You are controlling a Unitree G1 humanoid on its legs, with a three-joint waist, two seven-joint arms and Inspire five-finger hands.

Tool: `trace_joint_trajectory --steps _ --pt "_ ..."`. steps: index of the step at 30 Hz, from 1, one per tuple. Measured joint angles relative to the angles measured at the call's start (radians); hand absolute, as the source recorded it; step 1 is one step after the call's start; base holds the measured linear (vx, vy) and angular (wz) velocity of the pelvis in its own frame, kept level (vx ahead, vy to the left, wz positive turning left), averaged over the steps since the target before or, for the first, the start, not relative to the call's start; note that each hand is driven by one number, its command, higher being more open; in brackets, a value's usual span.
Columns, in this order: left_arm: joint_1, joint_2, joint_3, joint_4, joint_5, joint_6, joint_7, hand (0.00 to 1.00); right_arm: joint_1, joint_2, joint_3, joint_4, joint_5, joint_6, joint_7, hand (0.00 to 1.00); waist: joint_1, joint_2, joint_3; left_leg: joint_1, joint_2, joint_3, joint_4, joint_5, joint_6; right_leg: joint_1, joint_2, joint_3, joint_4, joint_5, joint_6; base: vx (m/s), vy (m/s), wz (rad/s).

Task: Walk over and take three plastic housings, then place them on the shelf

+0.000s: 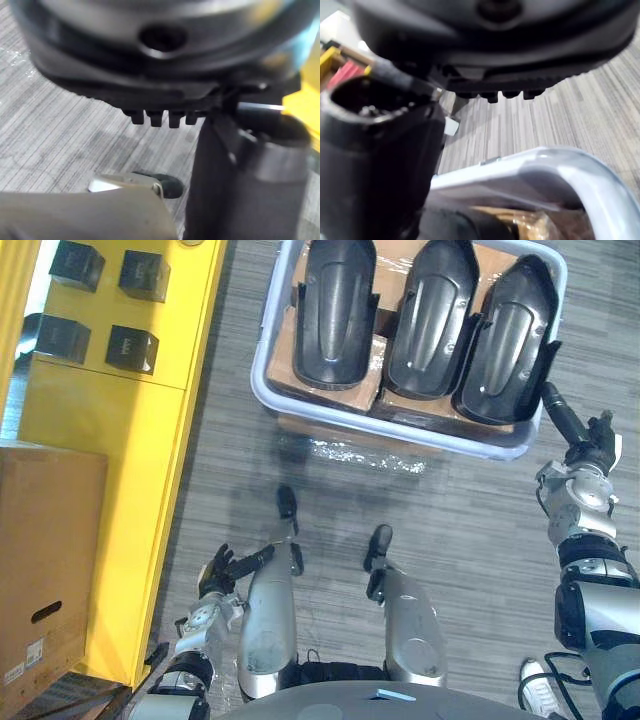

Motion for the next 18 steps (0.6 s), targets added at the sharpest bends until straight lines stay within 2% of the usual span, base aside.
trace_joint_trajectory --steps 3,11,14,18 --pt "0.000 -0.012 -0.001 0.000 0.000 0.000 -0.015 1.00 -0.049 -0.054 0.015 0.023 -0.033 0.013 0.013 1.00 0.008 0.017 0.002 0.003 -0.009 -0.004 -0.016 0.016 0.006 -0.009 -0.010 -0.005 0.019 -0.008 0.000 0.01 0.007 0.07" --pt "0.000 -0.011 -0.004 -0.002 0.000 0.003 -0.042 1.00 -0.147 -0.071 0.077 0.060 -0.079 0.024 0.007 1.00 0.017 0.019 0.003 0.001 -0.011 -0.020 -0.019 0.030 0.005 -0.028 -0.027 -0.027 0.084 -0.048 -0.006 0.01 -0.017 0.09" --pt "0.000 -0.012 -0.005 -0.005 -0.002 0.004 -0.042 1.00 -0.177 -0.079 0.114 0.059 -0.111 0.048 0.002 1.00 0.021 0.019 0.003 -0.003 -0.010 -0.022 -0.019 0.033 0.002 -0.043 -0.031 -0.027 0.112 -0.064 -0.008 0.00 -0.011 0.00" --pt "0.000 -0.012 -0.010 -0.030 -0.004 0.007 -0.044 1.00 -0.193 -0.123 0.132 0.059 -0.111 0.119 -0.020 1.00 0.037 0.019 0.003 -0.022 -0.008 -0.031 -0.011 0.034 0.000 -0.066 -0.035 -0.035 0.147 -0.079 -0.012 0.02 -0.021 0.05"
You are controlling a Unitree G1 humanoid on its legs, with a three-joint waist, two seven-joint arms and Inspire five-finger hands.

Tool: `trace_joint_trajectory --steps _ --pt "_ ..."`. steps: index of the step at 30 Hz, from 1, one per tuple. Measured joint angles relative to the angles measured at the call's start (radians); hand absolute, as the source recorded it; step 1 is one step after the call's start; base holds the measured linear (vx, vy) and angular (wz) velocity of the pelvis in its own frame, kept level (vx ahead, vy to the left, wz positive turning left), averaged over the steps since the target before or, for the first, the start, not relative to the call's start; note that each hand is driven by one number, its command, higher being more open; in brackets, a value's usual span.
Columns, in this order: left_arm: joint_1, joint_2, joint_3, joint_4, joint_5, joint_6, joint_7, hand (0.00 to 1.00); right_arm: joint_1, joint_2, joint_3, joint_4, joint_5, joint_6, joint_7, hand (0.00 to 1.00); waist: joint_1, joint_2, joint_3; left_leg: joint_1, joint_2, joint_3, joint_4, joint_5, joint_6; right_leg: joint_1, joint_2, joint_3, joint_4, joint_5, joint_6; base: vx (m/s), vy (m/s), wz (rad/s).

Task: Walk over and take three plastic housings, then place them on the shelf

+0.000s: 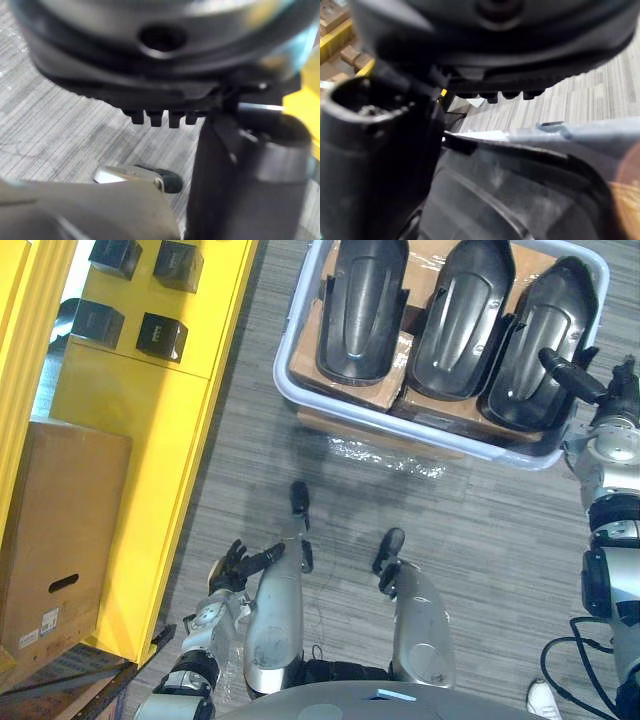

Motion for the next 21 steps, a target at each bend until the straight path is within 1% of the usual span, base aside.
trace_joint_trajectory --steps 3,5,6,8,9,10,11,13,14,15,16,18,21 --pt "0.000 -0.001 0.001 -0.007 -0.004 0.001 -0.008 1.00 -0.027 -0.020 0.015 0.000 0.002 0.056 -0.005 1.00 0.000 0.001 0.001 -0.018 -0.002 -0.010 0.013 0.001 0.000 -0.014 -0.009 -0.022 0.025 -0.008 0.000 0.02 -0.014 0.10" --pt "0.000 -0.008 0.001 -0.011 -0.003 0.000 -0.015 1.00 -0.054 -0.020 0.057 0.001 0.001 0.101 -0.020 1.00 0.001 0.001 0.000 -0.028 -0.008 -0.018 0.027 0.000 -0.001 -0.022 -0.024 -0.039 0.055 -0.026 -0.003 0.01 -0.013 0.14" --pt "0.000 -0.009 0.001 -0.012 -0.003 -0.001 -0.017 1.00 -0.063 -0.020 0.068 0.001 0.001 0.112 -0.020 1.00 0.001 0.002 0.000 -0.034 -0.008 -0.022 0.032 -0.001 -0.001 -0.028 -0.027 -0.042 0.065 -0.029 -0.004 -0.02 -0.014 0.14" --pt "0.000 -0.011 0.001 -0.033 -0.004 -0.001 -0.024 1.00 -0.102 -0.021 0.106 0.002 0.000 0.171 -0.029 1.00 0.005 0.003 0.000 -0.063 -0.011 -0.035 0.041 -0.002 0.000 -0.058 -0.036 -0.052 0.100 -0.047 -0.008 -0.04 -0.022 0.16" --pt "0.000 -0.011 0.001 -0.038 -0.004 -0.001 -0.026 1.00 -0.107 -0.021 0.112 0.002 0.000 0.185 -0.036 1.00 0.006 0.003 0.000 -0.071 -0.014 -0.039 0.046 -0.002 0.001 -0.065 -0.040 -0.056 0.109 -0.053 -0.010 -0.04 -0.024 0.25" --pt "0.000 -0.013 0.004 -0.042 -0.005 -0.003 -0.030 1.00 -0.115 -0.022 0.121 0.003 0.000 0.212 -0.052 0.00 0.007 0.003 0.001 -0.085 -0.019 -0.047 0.058 -0.003 0.001 -0.078 -0.050 -0.063 0.135 -0.067 -0.012 -0.04 -0.022 0.22" --pt "0.000 -0.016 0.008 -0.045 -0.006 -0.002 -0.031 1.00 -0.120 -0.022 0.130 0.003 0.000 0.228 -0.059 0.00 0.008 0.003 0.001 -0.092 -0.020 -0.048 0.064 -0.003 0.001 -0.083 -0.053 -0.066 0.144 -0.071 -0.012 -0.03 -0.022 0.21" --pt "0.000 -0.018 0.011 -0.050 -0.015 -0.003 -0.035 1.00 -0.144 -0.026 0.165 0.004 -0.002 0.279 -0.075 0.00 0.011 0.003 0.001 -0.120 -0.020 -0.055 0.096 -0.013 -0.001 -0.104 -0.061 -0.070 0.177 -0.085 -0.016 -0.02 -0.025 0.10" --pt "0.000 -0.018 0.011 -0.054 -0.017 -0.003 -0.036 1.00 -0.148 -0.033 0.175 0.004 -0.006 0.289 -0.083 0.00 0.012 0.003 0.001 -0.126 -0.020 -0.056 0.103 -0.016 -0.002 -0.110 -0.062 -0.069 0.183 -0.087 -0.017 -0.02 -0.021 0.04" --pt "0.000 -0.019 0.011 -0.063 -0.024 -0.003 -0.038 1.00 -0.148 -0.055 0.191 0.004 -0.039 0.306 -0.089 0.00 0.017 0.003 0.000 -0.138 -0.019 -0.059 0.113 -0.020 -0.004 -0.119 -0.063 -0.070 0.192 -0.090 -0.019 -0.02 -0.010 0.04" --pt "0.000 -0.019 0.013 -0.069 -0.036 -0.003 -0.039 1.00 -0.153 -0.084 0.207 0.004 -0.040 0.319 -0.082 0.00 0.020 0.003 0.001 -0.153 -0.019 -0.063 0.125 -0.024 -0.005 -0.129 -0.065 -0.073 0.203 -0.093 -0.020 -0.02 -0.008 0.05" --pt "-0.001 -0.020 0.017 -0.072 -0.036 -0.004 -0.040 1.00 -0.156 -0.105 0.210 0.005 -0.053 0.334 -0.080 0.00 0.020 0.003 0.001 -0.169 -0.017 -0.065 0.137 -0.025 -0.005 -0.144 -0.067 -0.074 0.218 -0.098 -0.023 -0.01 -0.006 0.04" --pt "-0.001 -0.022 0.021 -0.078 -0.037 -0.006 -0.040 1.00 -0.156 -0.123 0.217 0.011 -0.105 0.341 -0.087 0.00 0.019 0.003 0.001 -0.189 -0.017 -0.064 0.154 -0.026 -0.004 -0.164 -0.074 -0.074 0.243 -0.110 -0.023 0.00 -0.009 0.03"
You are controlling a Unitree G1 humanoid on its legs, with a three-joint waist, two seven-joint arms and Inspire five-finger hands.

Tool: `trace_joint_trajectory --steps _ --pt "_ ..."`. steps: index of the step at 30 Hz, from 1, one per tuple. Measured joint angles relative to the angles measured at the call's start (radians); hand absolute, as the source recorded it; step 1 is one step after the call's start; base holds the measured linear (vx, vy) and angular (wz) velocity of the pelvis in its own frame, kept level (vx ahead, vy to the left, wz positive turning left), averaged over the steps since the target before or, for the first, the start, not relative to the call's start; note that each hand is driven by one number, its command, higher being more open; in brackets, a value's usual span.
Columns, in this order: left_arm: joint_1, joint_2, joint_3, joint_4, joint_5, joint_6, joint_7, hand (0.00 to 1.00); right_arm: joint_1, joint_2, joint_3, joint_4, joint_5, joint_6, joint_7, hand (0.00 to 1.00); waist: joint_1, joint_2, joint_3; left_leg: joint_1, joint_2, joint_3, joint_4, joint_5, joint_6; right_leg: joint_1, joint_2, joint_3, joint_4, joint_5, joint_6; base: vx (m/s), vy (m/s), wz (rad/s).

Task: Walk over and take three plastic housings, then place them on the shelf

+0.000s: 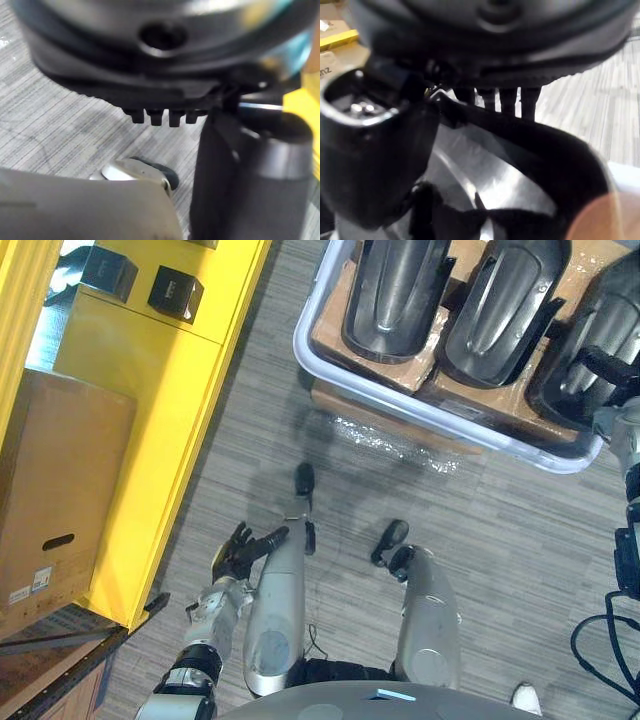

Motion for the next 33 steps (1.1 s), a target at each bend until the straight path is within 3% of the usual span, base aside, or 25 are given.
trace_joint_trajectory --steps 7,14,18,21,26,33 --pt "-0.001 0.002 0.019 -0.010 -0.003 -0.002 0.000 1.00 0.022 0.017 0.010 0.002 -0.049 0.016 0.026 0.00 -0.001 -0.002 -0.001 -0.032 0.014 -0.003 0.054 -0.023 0.000 -0.015 0.004 -0.001 0.027 -0.012 -0.006 0.00 -0.002 0.00" --pt "-0.002 0.002 0.027 -0.024 -0.003 0.000 0.002 1.00 0.058 0.049 -0.020 -0.010 -0.049 -0.057 0.015 0.00 0.011 -0.013 -0.003 -0.036 0.017 -0.004 0.075 -0.033 0.001 -0.007 0.003 -0.003 0.037 -0.018 -0.006 0.01 -0.003 0.02" --pt "-0.002 0.003 0.032 -0.029 -0.003 0.000 0.012 1.00 0.123 0.088 -0.082 -0.025 -0.050 -0.148 -0.023 0.00 0.009 -0.023 -0.004 -0.034 0.020 -0.002 0.090 -0.041 0.008 0.007 0.003 -0.007 0.037 -0.018 -0.005 0.00 0.001 0.01" --pt "-0.002 0.003 0.039 -0.029 -0.002 0.001 0.020 1.00 0.178 0.113 -0.125 -0.075 -0.067 -0.180 -0.044 0.00 0.006 -0.024 -0.004 -0.030 0.034 0.010 0.108 -0.051 0.014 0.026 0.011 -0.008 0.028 -0.016 -0.002 0.01 0.000 -0.01" --pt "0.001 0.008 0.043 -0.029 -0.001 0.005 0.046 1.00 0.265 0.170 -0.190 -0.177 -0.093 -0.204 -0.086 0.00 0.003 -0.042 -0.002 0.021 0.053 0.031 0.114 -0.063 0.016 0.082 0.027 -0.004 0.004 -0.012 0.002 0.02 -0.017 -0.05" --pt "0.026 0.035 0.050 -0.050 -0.002 -0.008 0.070 1.00 0.396 0.198 -0.275 -0.362 -0.193 -0.194 -0.201 0.00 -0.018 -0.095 -0.006 0.147 0.076 0.093 0.057 -0.067 0.018 0.208 0.048 0.001 -0.090 0.005 0.021 0.05 -0.028 -0.02"
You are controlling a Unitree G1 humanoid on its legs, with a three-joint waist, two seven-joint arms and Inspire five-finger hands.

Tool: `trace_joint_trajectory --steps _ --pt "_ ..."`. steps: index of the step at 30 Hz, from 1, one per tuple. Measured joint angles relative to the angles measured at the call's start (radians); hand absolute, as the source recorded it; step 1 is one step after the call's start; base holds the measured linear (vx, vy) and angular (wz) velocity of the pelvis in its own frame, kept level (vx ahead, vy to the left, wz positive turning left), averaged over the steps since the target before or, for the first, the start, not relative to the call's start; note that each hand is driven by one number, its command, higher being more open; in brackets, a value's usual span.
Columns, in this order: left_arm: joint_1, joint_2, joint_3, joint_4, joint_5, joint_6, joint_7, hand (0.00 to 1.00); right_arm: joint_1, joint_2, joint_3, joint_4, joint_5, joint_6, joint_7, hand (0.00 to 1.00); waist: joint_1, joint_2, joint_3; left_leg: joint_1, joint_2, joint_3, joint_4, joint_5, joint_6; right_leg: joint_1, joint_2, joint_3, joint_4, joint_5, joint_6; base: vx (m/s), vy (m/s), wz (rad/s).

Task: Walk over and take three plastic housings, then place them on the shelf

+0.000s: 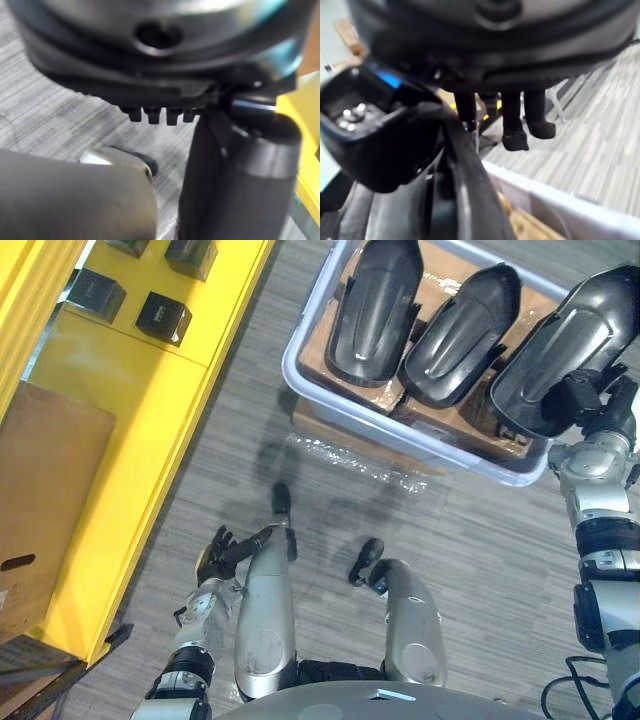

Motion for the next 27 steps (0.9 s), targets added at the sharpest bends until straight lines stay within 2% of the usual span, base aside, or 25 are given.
trace_joint_trajectory --steps 4,8,11,13,16,18,22,27 --pt "0.065 0.015 -0.053 -0.128 -0.007 -0.037 0.011 1.00 0.036 0.000 -0.100 -0.020 -0.030 0.019 -0.071 0.00 -0.008 -0.028 -0.003 0.087 -0.012 0.017 -0.066 0.014 -0.003 0.085 0.019 0.007 -0.099 0.036 0.011 0.10 -0.004 -0.05" --pt "0.130 0.023 -0.062 -0.327 -0.042 -0.041 0.036 1.00 0.123 0.000 -0.178 -0.124 -0.062 0.048 -0.111 0.00 -0.027 -0.033 -0.007 0.168 -0.035 0.026 -0.138 0.027 -0.001 0.169 0.022 0.001 -0.178 0.062 0.022 0.11 0.015 0.04" --pt "0.149 0.034 -0.049 -0.495 -0.042 -0.044 0.080 1.00 0.213 0.011 -0.196 -0.219 -0.142 0.055 -0.127 0.00 -0.030 -0.039 -0.047 0.216 -0.046 0.045 -0.196 0.033 -0.004 0.209 0.028 0.006 -0.243 0.080 0.031 0.12 0.007 -0.10" --pt "0.130 0.051 -0.027 -0.583 -0.025 -0.044 0.106 1.00 0.260 0.073 -0.202 -0.294 -0.225 0.056 -0.130 0.00 -0.040 -0.054 -0.085 0.260 -0.049 0.066 -0.231 0.036 -0.008 0.248 0.036 0.019 -0.297 0.097 0.034 0.14 -0.008 -0.17" --pt "0.089 0.068 -0.023 -0.669 0.051 -0.044 0.109 1.00 0.303 0.121 -0.185 -0.343 -0.336 0.054 -0.130 0.00 -0.059 -0.060 -0.144 0.298 -0.060 0.080 -0.264 0.034 -0.009 0.288 0.037 0.025 -0.350 0.121 0.045 0.14 0.003 -0.09" --pt "0.062 0.080 -0.033 -0.716 0.088 -0.043 0.101 1.00 0.311 0.132 -0.180 -0.353 -0.382 0.047 -0.130 0.00 -0.061 -0.059 -0.160 0.331 -0.063 0.094 -0.286 0.034 -0.009 0.312 0.037 0.037 -0.376 0.140 0.050 0.11 0.024 -0.20" --pt "-0.002 0.118 -0.105 -0.798 0.092 -0.030 0.036 1.00 0.333 0.140 -0.128 -0.377 -0.470 -0.013 -0.126 0.00 -0.079 -0.047 -0.239 0.400 -0.072 0.132 -0.353 0.036 -0.007 0.345 0.039 0.071 -0.427 0.198 0.062 0.08 0.055 -0.23" --pt "-0.090 0.120 -0.220 -0.814 0.083 0.054 -0.019 1.00 0.333 0.145 -0.076 -0.407 -0.557 -0.116 -0.117 0.00 -0.111 -0.019 -0.309 0.472 -0.092 0.159 -0.430 0.052 0.002 0.372 0.030 0.085 -0.448 0.242 0.065 0.06 0.091 -0.17"
